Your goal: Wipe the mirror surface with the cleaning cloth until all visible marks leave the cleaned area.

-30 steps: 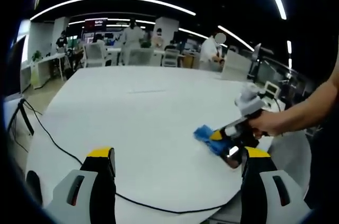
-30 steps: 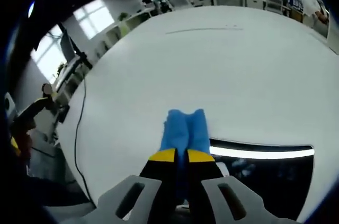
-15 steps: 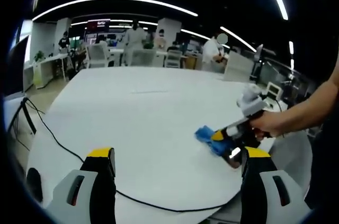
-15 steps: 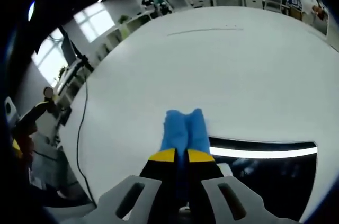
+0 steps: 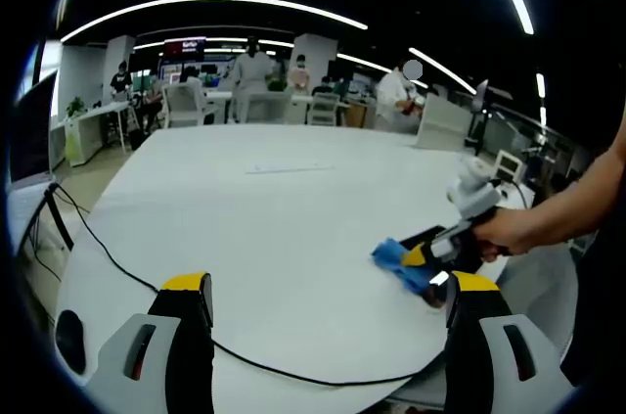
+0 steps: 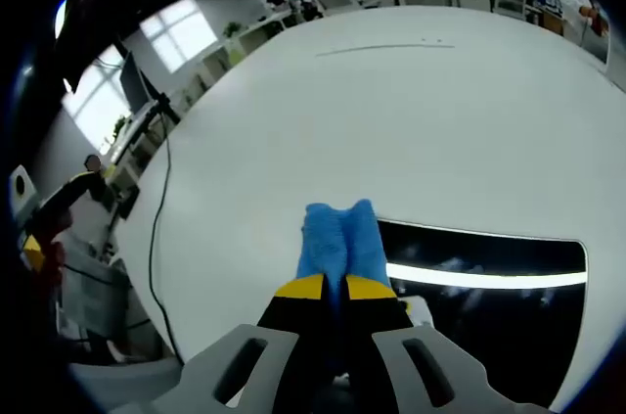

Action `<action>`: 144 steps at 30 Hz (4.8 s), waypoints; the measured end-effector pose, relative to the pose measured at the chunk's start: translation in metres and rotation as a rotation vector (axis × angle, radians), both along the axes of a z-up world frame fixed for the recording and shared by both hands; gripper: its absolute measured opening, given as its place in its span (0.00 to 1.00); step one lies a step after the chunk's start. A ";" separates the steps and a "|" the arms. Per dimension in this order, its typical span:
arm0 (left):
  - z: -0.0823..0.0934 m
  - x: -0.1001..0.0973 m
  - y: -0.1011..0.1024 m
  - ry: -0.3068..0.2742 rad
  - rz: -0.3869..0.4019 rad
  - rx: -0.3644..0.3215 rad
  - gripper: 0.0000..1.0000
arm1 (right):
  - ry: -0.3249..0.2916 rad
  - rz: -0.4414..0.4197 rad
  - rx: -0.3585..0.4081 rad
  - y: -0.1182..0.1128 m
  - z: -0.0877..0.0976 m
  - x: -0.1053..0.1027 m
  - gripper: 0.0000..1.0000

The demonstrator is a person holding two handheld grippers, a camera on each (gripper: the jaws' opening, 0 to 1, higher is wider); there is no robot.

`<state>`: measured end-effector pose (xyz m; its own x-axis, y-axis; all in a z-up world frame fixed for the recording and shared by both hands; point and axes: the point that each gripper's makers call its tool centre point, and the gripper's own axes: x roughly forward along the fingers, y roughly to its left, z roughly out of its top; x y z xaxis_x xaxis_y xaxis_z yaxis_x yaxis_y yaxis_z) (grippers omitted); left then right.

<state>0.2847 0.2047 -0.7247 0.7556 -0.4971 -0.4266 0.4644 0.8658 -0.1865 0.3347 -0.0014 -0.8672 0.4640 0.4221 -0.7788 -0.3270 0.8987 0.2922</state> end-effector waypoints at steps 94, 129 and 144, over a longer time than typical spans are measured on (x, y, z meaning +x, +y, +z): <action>-0.002 -0.004 -0.044 -0.016 -0.008 -0.003 1.00 | -0.068 -0.114 -0.095 -0.177 0.000 -0.027 0.00; 0.004 0.007 -0.051 -0.012 -0.072 -0.006 1.00 | -0.021 -0.182 -0.122 -0.201 -0.001 -0.024 0.00; 0.003 0.004 -0.055 -0.007 -0.080 0.006 1.00 | -0.019 -0.238 -0.107 -0.201 -0.001 -0.032 0.00</action>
<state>0.2885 0.1493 -0.7222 0.7161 -0.5539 -0.4247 0.5336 0.8267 -0.1784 0.3029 -0.2029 -0.8679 0.5554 0.2153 -0.8032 -0.1074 0.9764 0.1874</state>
